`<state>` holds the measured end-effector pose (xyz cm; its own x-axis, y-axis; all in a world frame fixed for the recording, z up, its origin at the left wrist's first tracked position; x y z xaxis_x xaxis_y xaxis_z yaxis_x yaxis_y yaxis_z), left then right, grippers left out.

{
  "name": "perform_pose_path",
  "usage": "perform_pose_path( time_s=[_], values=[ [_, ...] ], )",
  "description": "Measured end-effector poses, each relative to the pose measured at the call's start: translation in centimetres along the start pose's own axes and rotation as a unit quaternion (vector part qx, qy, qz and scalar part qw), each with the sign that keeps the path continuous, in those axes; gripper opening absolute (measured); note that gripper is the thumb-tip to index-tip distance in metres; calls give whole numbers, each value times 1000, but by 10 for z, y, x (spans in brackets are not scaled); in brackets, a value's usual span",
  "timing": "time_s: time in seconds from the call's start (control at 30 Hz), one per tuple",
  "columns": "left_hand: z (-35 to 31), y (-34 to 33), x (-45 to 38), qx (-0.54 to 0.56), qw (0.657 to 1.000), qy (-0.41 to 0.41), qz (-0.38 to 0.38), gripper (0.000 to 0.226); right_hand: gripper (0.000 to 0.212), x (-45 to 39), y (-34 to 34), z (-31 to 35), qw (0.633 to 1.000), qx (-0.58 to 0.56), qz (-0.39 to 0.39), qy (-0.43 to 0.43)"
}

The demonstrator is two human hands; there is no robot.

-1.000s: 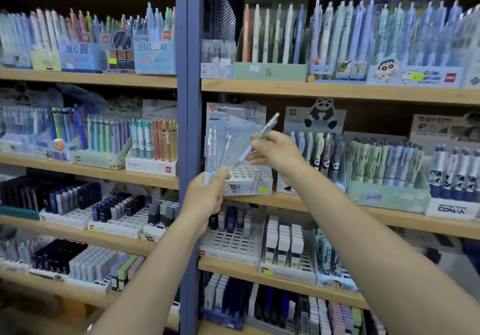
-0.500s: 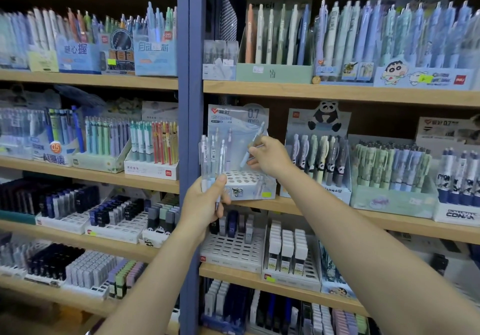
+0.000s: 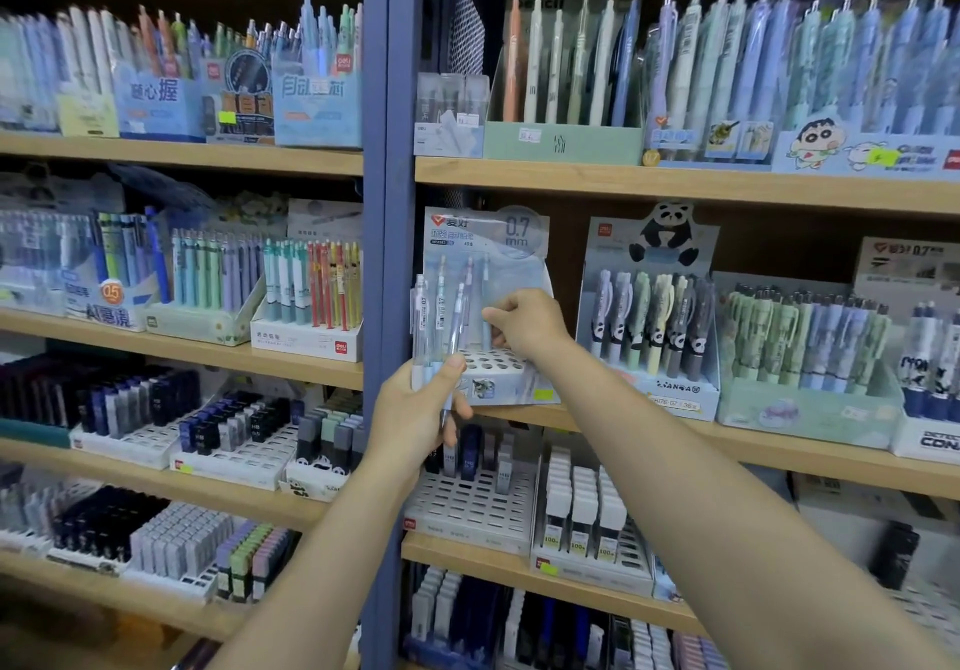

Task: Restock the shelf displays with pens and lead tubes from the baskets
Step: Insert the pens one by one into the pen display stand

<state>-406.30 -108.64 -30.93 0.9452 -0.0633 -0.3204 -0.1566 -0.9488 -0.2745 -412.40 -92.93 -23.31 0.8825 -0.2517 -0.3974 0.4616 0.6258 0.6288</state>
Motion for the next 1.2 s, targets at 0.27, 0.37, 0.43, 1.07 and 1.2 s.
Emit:
perform_pose_path(
  time_s=[0.27, 0.37, 0.43, 1.07, 1.2],
  values=[
    [3, 7, -1, -4, 1000, 6, 4, 28, 28, 4, 3, 4, 996, 84, -29, -1],
    [5, 8, -1, 0, 1000, 17, 2, 27, 15, 4, 10, 5, 996, 77, -53, 6],
    [5, 8, -1, 10, 1000, 28, 3, 24, 12, 10, 18, 9, 995, 50, -81, 23],
    [-6, -22, 20, 5, 998, 2, 65, 20, 16, 67, 66, 2, 954, -259, 153, 14],
    [-5, -19, 21, 1, 999, 2, 47, 22, 13, 70, 64, 4, 956, -255, 145, 24]
  ],
)
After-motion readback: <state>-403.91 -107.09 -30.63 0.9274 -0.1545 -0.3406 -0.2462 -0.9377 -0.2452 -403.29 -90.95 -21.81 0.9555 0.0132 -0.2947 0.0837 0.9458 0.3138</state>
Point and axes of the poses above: each hand's wrist, its own x-axis away from the middle knuckle, its own y-axis out of the back of the hand, z = x × y, the point moved 2 cm from there along -x, towards the middle knuckle, and after that the axes turned 7 degrees about x, right-handed, at the moved point
